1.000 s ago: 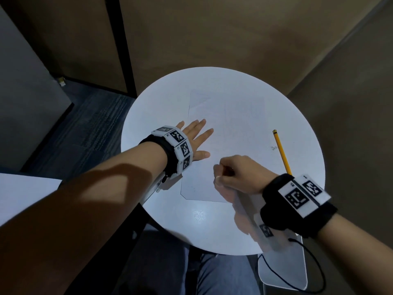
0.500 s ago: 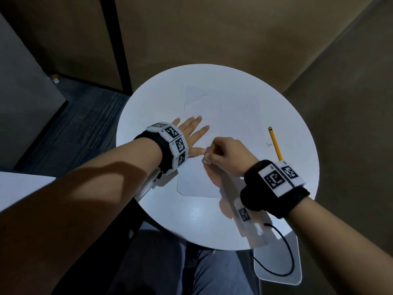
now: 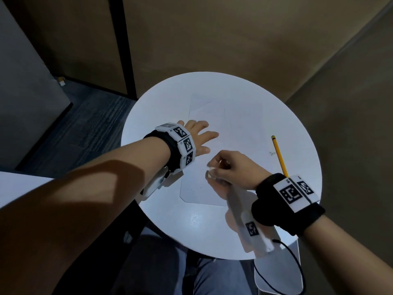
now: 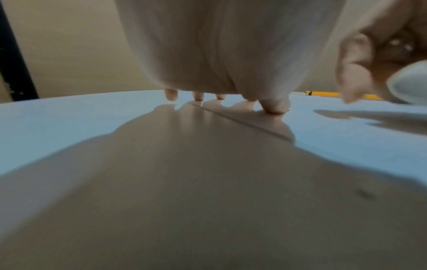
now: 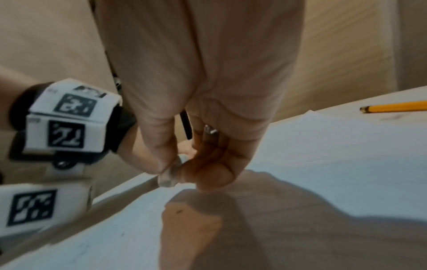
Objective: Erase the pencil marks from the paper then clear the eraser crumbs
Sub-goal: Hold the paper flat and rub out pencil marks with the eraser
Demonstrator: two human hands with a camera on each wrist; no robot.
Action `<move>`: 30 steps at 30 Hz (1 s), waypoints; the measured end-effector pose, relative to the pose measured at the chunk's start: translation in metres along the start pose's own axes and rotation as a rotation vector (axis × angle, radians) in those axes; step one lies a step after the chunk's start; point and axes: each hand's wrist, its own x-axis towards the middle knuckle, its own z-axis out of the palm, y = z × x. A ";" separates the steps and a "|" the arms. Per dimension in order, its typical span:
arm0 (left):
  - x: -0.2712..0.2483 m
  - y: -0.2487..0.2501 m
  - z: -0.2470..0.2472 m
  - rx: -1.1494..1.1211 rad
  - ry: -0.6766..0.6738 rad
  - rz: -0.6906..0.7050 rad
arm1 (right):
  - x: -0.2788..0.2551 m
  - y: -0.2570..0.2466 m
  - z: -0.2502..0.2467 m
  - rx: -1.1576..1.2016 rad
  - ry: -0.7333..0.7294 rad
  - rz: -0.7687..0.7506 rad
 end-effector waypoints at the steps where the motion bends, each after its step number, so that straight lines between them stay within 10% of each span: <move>1: -0.001 -0.002 0.002 0.021 -0.017 0.008 | 0.002 0.000 -0.001 0.037 0.033 0.005; 20: -0.006 0.001 0.017 0.130 -0.043 0.000 | 0.011 -0.010 0.011 -0.169 0.108 -0.076; 25: -0.004 -0.001 0.018 0.099 -0.041 0.014 | 0.000 -0.017 0.010 -0.225 -0.103 -0.109; 30: -0.004 0.001 0.018 0.112 -0.039 0.004 | 0.012 -0.019 0.013 -0.193 0.092 -0.099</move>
